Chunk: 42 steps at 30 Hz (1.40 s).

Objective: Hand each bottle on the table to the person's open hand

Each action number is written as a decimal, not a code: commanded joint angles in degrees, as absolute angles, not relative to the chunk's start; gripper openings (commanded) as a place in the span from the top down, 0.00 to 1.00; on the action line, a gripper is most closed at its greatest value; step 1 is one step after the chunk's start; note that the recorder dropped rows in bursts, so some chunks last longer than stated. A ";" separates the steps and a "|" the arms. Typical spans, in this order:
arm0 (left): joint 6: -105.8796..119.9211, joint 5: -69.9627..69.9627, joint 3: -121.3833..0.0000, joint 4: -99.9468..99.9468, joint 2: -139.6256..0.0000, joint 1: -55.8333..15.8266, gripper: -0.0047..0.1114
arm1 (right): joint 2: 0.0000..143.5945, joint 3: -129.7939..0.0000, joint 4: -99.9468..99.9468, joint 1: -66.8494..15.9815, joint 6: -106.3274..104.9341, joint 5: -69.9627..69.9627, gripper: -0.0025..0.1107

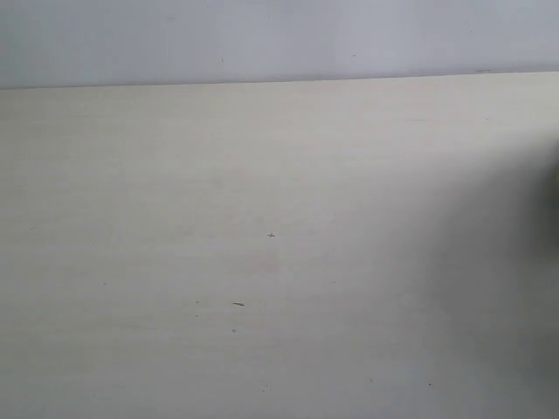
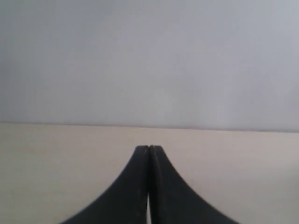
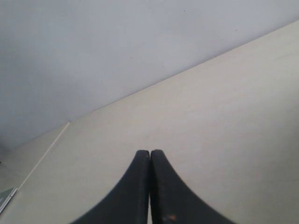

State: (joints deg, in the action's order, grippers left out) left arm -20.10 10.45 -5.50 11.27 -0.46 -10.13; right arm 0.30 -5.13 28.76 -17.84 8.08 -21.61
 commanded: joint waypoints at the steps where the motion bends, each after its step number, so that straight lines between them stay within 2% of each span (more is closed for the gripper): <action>1: -20.25 5.94 0.00 12.68 0.00 -8.48 0.96 | 0.00 -4.95 28.36 -17.55 7.73 -21.35 0.97; 36: -19.52 6.36 0.00 14.63 0.00 -7.89 0.96 | 0.00 -4.95 28.36 -17.55 7.73 -21.35 0.97; 42: -19.52 6.90 0.00 14.63 0.00 -7.89 0.96 | 0.00 -4.95 19.06 -9.99 -1.00 -12.46 0.97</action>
State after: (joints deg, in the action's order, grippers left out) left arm -19.73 7.20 -0.17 14.35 -0.36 -7.98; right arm 0.30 -5.13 24.44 -13.84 3.81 -17.31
